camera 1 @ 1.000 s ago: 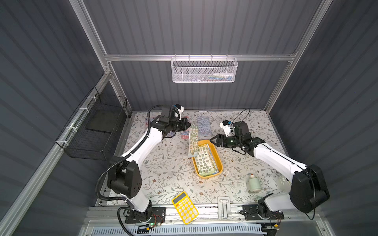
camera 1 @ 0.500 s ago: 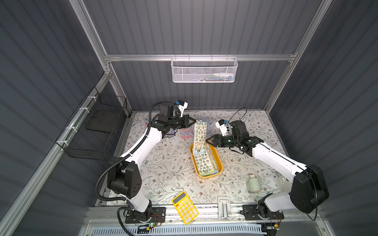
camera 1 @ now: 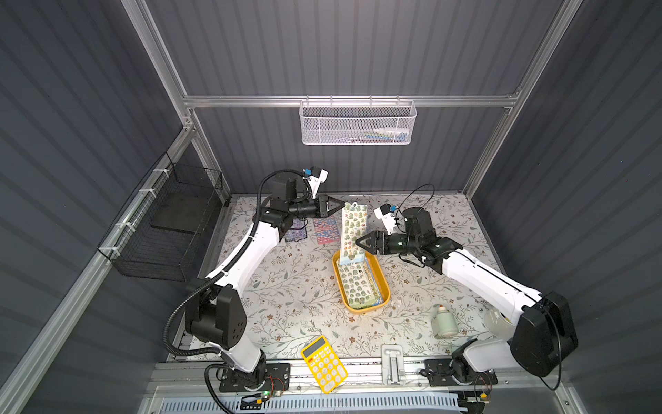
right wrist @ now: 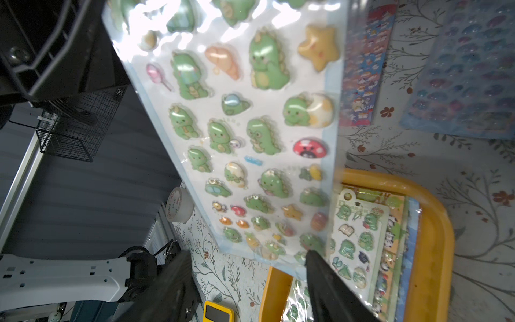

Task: Take the stickers out of the storage box
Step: Pick up the sticker from the storage box.

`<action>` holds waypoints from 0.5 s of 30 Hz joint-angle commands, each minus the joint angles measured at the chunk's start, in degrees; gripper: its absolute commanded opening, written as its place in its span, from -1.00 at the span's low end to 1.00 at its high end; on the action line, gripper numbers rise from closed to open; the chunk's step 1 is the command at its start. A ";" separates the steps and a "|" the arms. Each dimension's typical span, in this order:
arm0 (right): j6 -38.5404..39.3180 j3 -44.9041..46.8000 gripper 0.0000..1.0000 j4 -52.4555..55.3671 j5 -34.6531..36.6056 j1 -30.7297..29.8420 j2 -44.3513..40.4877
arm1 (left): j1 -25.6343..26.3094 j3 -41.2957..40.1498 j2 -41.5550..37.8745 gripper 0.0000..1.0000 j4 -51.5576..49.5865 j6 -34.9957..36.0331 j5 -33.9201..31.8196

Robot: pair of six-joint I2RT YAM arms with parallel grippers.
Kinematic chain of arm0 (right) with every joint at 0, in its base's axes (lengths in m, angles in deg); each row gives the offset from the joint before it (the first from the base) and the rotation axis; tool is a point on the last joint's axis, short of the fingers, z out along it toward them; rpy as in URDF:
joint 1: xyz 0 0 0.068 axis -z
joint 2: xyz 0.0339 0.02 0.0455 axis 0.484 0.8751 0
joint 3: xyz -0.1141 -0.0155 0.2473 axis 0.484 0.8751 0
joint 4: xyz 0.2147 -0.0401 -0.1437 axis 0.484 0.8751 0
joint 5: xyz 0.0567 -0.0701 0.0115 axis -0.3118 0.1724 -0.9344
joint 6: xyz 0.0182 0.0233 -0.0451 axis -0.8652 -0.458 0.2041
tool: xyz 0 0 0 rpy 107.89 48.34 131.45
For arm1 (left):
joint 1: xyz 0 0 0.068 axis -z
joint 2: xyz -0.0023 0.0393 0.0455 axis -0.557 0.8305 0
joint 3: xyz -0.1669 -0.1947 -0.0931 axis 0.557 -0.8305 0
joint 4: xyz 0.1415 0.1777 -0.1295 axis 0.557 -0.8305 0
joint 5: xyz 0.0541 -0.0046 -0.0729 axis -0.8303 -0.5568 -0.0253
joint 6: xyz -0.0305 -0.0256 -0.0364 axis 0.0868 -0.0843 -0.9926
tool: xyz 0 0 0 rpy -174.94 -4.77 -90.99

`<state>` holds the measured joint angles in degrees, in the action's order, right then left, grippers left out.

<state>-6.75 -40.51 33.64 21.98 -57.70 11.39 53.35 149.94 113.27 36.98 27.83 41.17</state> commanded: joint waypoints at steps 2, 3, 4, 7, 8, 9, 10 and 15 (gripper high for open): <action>-1.58 -0.13 0.34 -2.77 -2.25 1.89 -1.55 | -1.20 -0.99 -3.61 -1.00 4.14 -2.46 3.67; -2.04 0.10 0.32 -3.42 -3.30 2.36 -1.58 | -1.46 -1.35 -3.91 -1.00 4.92 -3.08 3.97; -2.23 0.21 0.30 -3.97 -4.18 2.68 -1.53 | -1.62 -1.71 -4.15 -1.00 5.75 -3.57 4.30; -2.36 -0.61 0.20 -4.47 -7.31 2.83 -0.94 | -2.08 -2.91 -4.37 -1.00 9.00 -6.14 5.64; -2.60 -0.90 0.19 -4.65 -8.24 2.83 -0.64 | -2.18 -3.16 -4.30 -1.00 10.61 -7.30 6.11; -2.76 -1.16 0.18 -5.04 -8.98 2.85 -0.36 | -2.19 -3.17 -4.21 -1.00 12.09 -8.38 6.52; -3.17 -1.37 0.17 -5.55 -9.71 2.84 -0.16 | -2.27 -3.17 -4.04 -1.00 13.16 -9.21 6.91; -7.28 -1.86 0.09 -10.56 -13.42 2.87 1.19 | -2.37 -6.24 -3.58 -1.00 17.87 -12.59 7.81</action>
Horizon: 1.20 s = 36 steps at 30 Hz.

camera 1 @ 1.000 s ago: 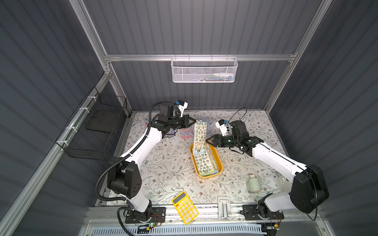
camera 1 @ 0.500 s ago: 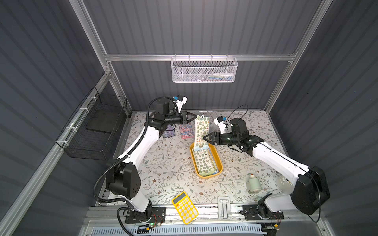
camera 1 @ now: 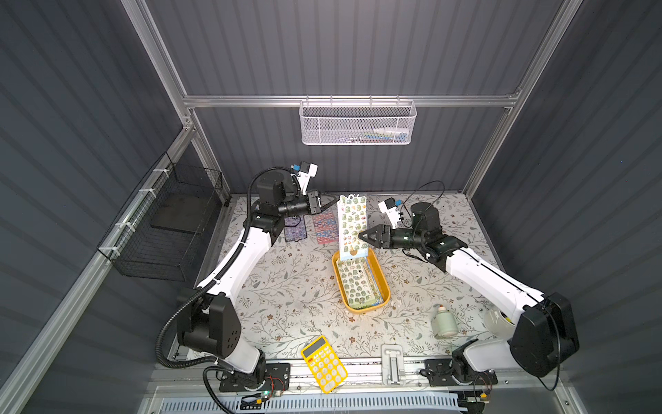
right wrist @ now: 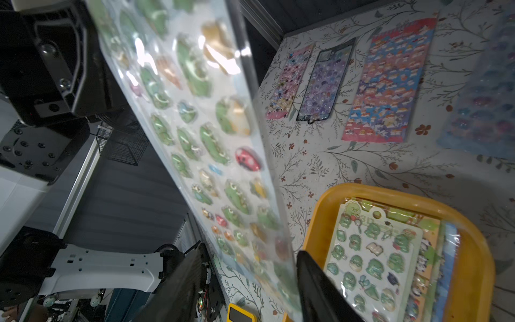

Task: Take the stickers out of the storage box
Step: Pick up the sticker from the storage box, then place the sticker at the center of the board.

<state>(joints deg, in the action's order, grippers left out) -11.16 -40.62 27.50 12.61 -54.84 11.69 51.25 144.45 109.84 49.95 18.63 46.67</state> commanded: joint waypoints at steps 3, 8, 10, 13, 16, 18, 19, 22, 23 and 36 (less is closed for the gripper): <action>-5.02 -2.40 -0.12 -6.51 -5.09 -0.12 1.60 | -0.36 -1.20 0.16 -1.00 6.29 -4.24 2.51; -5.67 -2.69 -0.73 -6.51 -4.45 -0.13 1.83 | -0.49 -1.92 0.55 -1.00 7.14 -4.88 2.23; -5.25 -2.85 -0.90 -5.63 -3.98 -0.11 1.71 | -0.62 -1.94 0.78 -1.00 7.05 -5.07 2.23; -3.98 -3.04 -1.00 -3.56 -2.55 -0.06 0.99 | -0.87 -2.16 1.03 -0.69 7.07 -5.26 1.91; -2.54 -3.30 -1.00 -1.43 -1.66 0.05 0.21 | -1.14 -2.12 1.16 -0.29 6.72 -5.69 0.81; -1.79 -3.37 -1.00 -0.16 -1.20 0.40 -0.15 | -1.65 -2.05 0.85 0.02 5.47 -5.70 -1.24; -1.57 -3.35 -1.00 0.15 -1.20 0.72 -0.25 | -1.95 -2.06 0.61 0.19 4.71 -5.50 -2.03; -0.68 -3.54 -1.00 1.76 -1.69 2.06 -0.18 | -3.09 -2.10 -1.01 0.92 1.86 -4.43 -4.86; 0.21 -3.92 -1.00 3.10 -1.62 2.56 -0.05 | -3.46 -2.09 -1.88 0.99 0.23 -3.41 -6.31; 15.88 -11.12 -1.00 22.08 6.39 8.59 1.48 | -5.37 -1.64 -7.07 1.00 -13.34 4.71 -18.66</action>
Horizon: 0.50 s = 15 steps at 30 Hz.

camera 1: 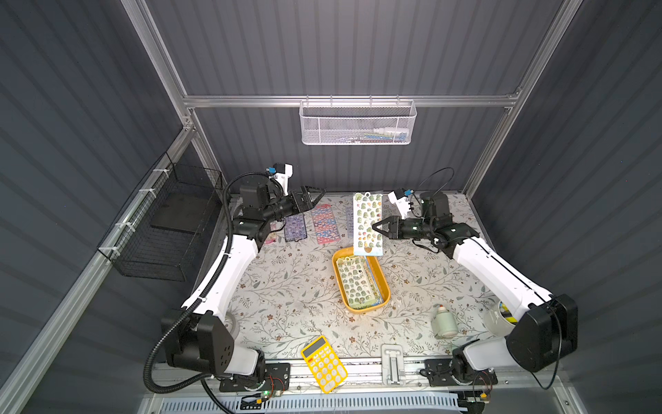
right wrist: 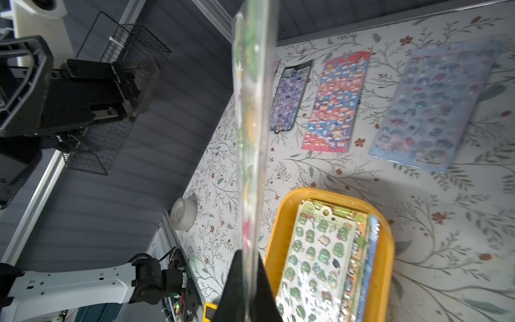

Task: Take the stickers out of the storage box
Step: Place the sticker at the center of the board.

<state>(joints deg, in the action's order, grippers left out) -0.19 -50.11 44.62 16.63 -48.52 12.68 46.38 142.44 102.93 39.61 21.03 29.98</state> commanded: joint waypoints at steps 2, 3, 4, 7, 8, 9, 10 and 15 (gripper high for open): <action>6.76 -2.50 -1.00 8.19 3.63 3.91 0.84 | -0.63 0.19 0.07 1.00 -3.17 2.38 -2.05; 7.88 -3.06 -1.00 9.63 4.68 4.66 1.22 | -0.67 0.15 0.24 0.99 -3.43 2.48 -2.36; 9.09 -3.69 -1.00 11.00 5.75 5.31 1.50 | -0.74 0.01 0.36 0.99 -3.53 2.56 -2.56; 12.16 -5.63 -1.00 14.18 9.14 6.62 2.52 | -0.85 -0.66 0.67 0.99 -3.62 2.93 -2.76; 13.14 -6.49 -1.00 15.26 10.58 6.89 3.02 | -0.85 -0.84 0.85 0.99 -3.42 3.18 -2.31; 14.21 -7.39 -1.00 16.22 12.01 7.00 3.61 | -0.85 -0.91 1.09 0.99 -3.14 3.30 -1.52; 15.03 -8.24 -1.00 17.12 13.31 7.09 4.22 | -0.85 -0.92 1.23 0.99 -2.68 3.15 -0.78; 18.72 -11.39 -1.00 20.76 18.50 7.48 7.48 | -0.85 -1.86 1.36 1.00 -0.40 2.36 -0.61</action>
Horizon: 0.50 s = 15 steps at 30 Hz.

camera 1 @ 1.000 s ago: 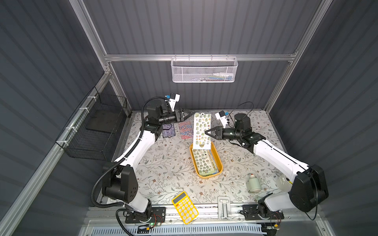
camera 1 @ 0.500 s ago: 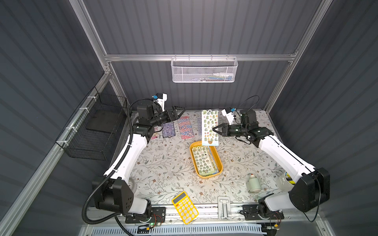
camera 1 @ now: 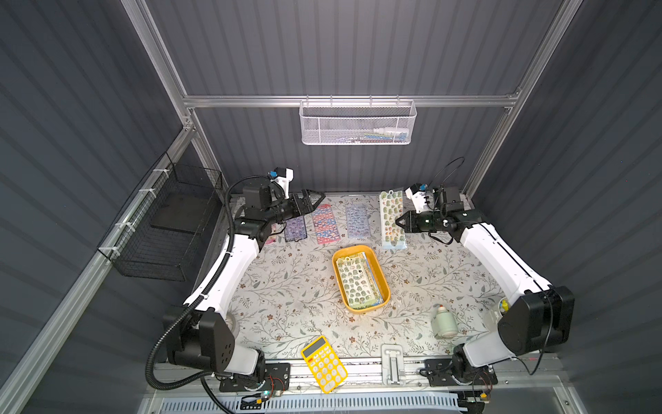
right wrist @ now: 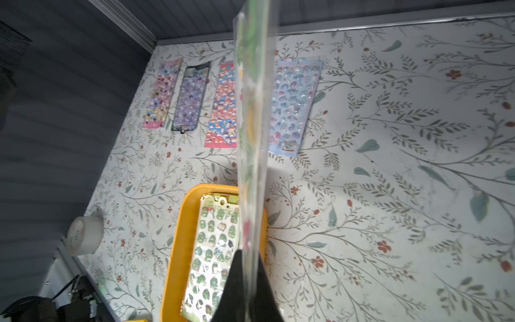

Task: Take the stickers out of the storage box
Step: Place the sticker at the center of the board.

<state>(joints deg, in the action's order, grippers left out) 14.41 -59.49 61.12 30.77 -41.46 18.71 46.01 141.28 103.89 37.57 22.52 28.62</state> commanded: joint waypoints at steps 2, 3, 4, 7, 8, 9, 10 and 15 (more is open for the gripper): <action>4.12 -2.49 -1.00 3.79 4.41 1.12 2.13 | -0.47 -1.49 -0.43 0.99 3.21 0.15 0.20; 3.95 -2.55 -1.00 3.09 3.98 1.63 2.42 | -0.47 -2.19 -1.11 0.99 4.53 -0.60 -0.61; 3.84 -2.51 -1.00 2.30 3.53 2.02 2.53 | -0.47 -2.98 -1.96 0.99 5.09 -1.14 -1.48; 4.04 -2.83 -1.00 0.83 3.68 3.24 3.51 | -0.55 -5.09 -5.10 1.00 6.55 -2.12 -5.82; 4.24 -3.34 -1.00 0.96 3.79 3.73 4.23 | -0.56 -4.97 -5.89 1.00 5.15 -1.98 -7.95; 4.44 -3.86 -1.00 1.28 3.75 4.23 4.91 | -0.56 -4.71 -6.45 1.00 4.08 -1.23 -9.22; 4.60 -4.39 -1.00 1.54 3.64 4.65 5.55 | -0.56 -4.61 -6.81 1.00 3.27 -0.18 -10.05; 4.69 -5.57 -1.00 0.80 2.84 6.57 7.99 | -0.65 -2.97 -6.34 0.99 -0.94 3.80 -11.08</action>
<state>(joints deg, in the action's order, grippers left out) 18.06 -63.66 61.93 33.76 -35.69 25.64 45.75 136.52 97.20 39.87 22.98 19.44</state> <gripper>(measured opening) 0.050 0.997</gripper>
